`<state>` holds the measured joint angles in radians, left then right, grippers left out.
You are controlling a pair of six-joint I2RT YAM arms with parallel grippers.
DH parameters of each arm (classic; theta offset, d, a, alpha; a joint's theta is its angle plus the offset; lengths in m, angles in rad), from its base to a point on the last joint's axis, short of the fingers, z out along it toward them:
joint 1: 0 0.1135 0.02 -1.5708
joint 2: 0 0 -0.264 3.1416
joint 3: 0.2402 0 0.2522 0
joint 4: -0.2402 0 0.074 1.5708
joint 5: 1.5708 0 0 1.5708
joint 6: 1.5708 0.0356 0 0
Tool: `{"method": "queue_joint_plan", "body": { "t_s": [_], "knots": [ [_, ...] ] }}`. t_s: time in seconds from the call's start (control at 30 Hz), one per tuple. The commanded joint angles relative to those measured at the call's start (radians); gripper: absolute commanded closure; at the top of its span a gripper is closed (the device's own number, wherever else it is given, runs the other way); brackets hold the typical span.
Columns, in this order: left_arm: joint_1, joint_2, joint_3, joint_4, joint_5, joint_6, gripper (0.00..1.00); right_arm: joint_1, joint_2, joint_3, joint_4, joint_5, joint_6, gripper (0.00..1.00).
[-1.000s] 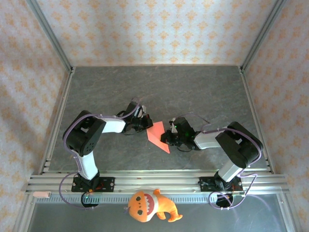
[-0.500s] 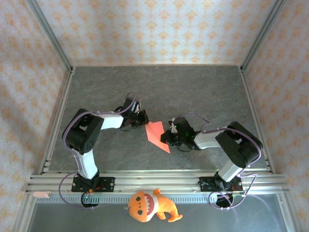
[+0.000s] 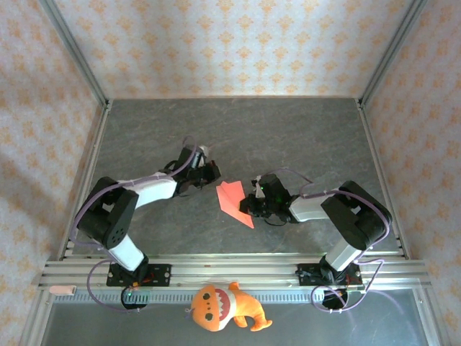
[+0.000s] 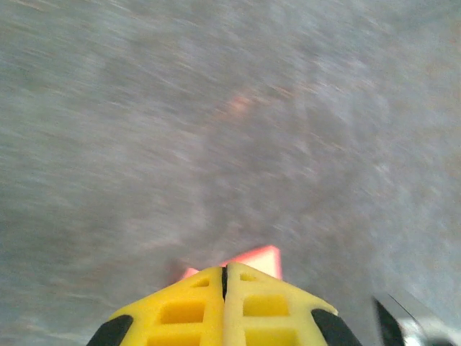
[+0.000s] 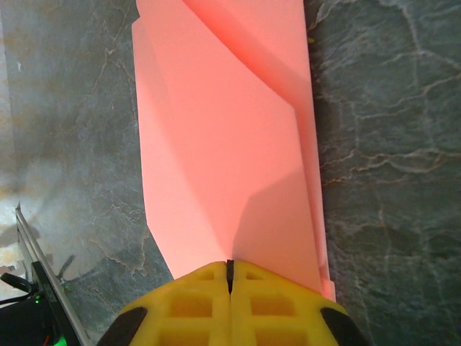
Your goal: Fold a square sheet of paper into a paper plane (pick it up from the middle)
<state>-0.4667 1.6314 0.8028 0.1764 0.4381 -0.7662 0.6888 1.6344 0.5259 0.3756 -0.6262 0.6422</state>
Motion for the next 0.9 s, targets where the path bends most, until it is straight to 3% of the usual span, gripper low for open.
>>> {"method": "queue_joint_plan", "body": {
  "t_s": [0.0,0.23,0.63,0.87],
  "knots": [
    [-0.067,0.023,-0.052,0.117,0.046,-0.038,1.0,0.006,0.069,-0.047,-0.197,0.019,0.024,1.0],
    [-0.119,0.126,-0.087,0.207,0.051,-0.078,1.0,0.006,0.045,-0.037,-0.169,0.009,0.069,1.0],
    [-0.119,0.186,-0.097,0.112,-0.037,-0.027,1.0,0.006,-0.047,0.097,-0.179,-0.02,0.11,1.0],
    [-0.119,0.204,-0.098,0.105,-0.046,-0.001,1.0,0.006,0.098,0.182,-0.156,-0.008,0.129,1.0]
  ]
}}
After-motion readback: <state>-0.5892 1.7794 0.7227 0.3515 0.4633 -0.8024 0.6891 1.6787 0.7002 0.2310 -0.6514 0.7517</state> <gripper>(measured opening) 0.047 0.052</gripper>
